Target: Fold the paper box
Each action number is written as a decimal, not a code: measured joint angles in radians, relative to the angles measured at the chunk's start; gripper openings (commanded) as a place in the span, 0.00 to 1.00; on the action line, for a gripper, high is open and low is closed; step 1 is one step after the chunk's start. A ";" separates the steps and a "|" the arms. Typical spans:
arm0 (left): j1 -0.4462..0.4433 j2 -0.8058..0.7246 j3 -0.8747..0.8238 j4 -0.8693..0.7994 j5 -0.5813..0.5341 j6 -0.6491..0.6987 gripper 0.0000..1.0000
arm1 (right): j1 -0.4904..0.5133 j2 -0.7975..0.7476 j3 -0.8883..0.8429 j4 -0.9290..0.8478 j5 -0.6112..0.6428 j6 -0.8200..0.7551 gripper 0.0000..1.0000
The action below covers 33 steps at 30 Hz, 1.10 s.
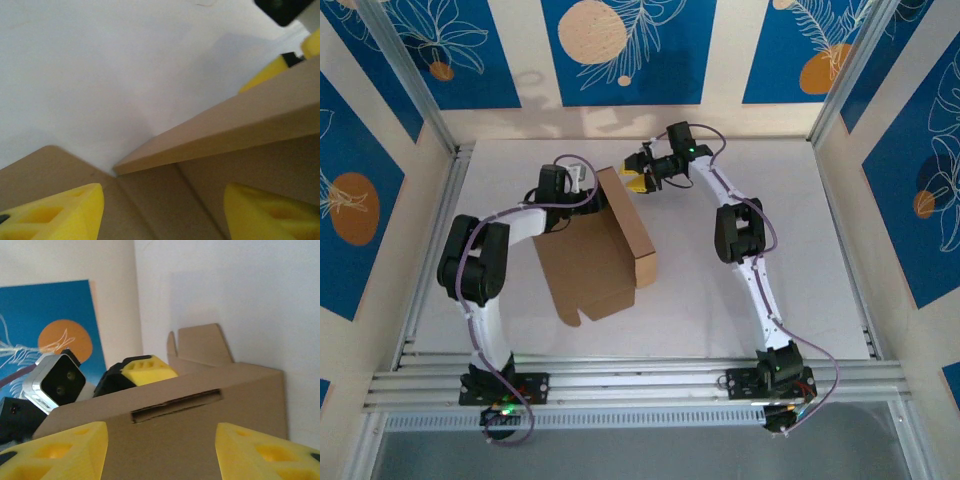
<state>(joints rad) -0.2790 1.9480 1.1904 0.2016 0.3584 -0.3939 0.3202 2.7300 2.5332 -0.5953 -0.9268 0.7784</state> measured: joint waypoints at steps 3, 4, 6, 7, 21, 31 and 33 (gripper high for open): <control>-0.028 0.000 -0.001 0.016 0.018 0.031 0.55 | 0.015 0.005 0.006 0.021 -0.054 0.012 0.60; -0.037 0.000 -0.001 0.019 0.027 0.044 0.52 | 0.020 0.005 0.006 0.024 -0.069 0.012 0.60; -0.051 -0.001 -0.003 0.020 0.040 0.069 0.48 | 0.024 0.006 0.006 0.023 -0.095 0.011 0.60; -0.055 -0.005 -0.008 0.021 0.042 0.083 0.46 | 0.025 0.008 0.006 0.022 -0.103 0.008 0.60; -0.226 -0.094 -0.192 0.180 -0.105 0.086 0.37 | 0.009 0.010 0.006 -0.037 -0.155 -0.047 0.60; -0.273 -0.158 -0.260 0.219 -0.180 0.072 0.51 | 0.005 0.010 0.023 -0.125 -0.127 -0.116 0.59; -0.273 -0.220 -0.303 0.192 -0.192 0.113 0.51 | 0.000 0.003 0.010 -0.123 -0.114 -0.124 0.59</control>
<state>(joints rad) -0.5518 1.7275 0.8879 0.3939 0.1661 -0.2813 0.3202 2.7331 2.5427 -0.7185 -1.0412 0.6540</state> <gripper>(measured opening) 0.508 0.587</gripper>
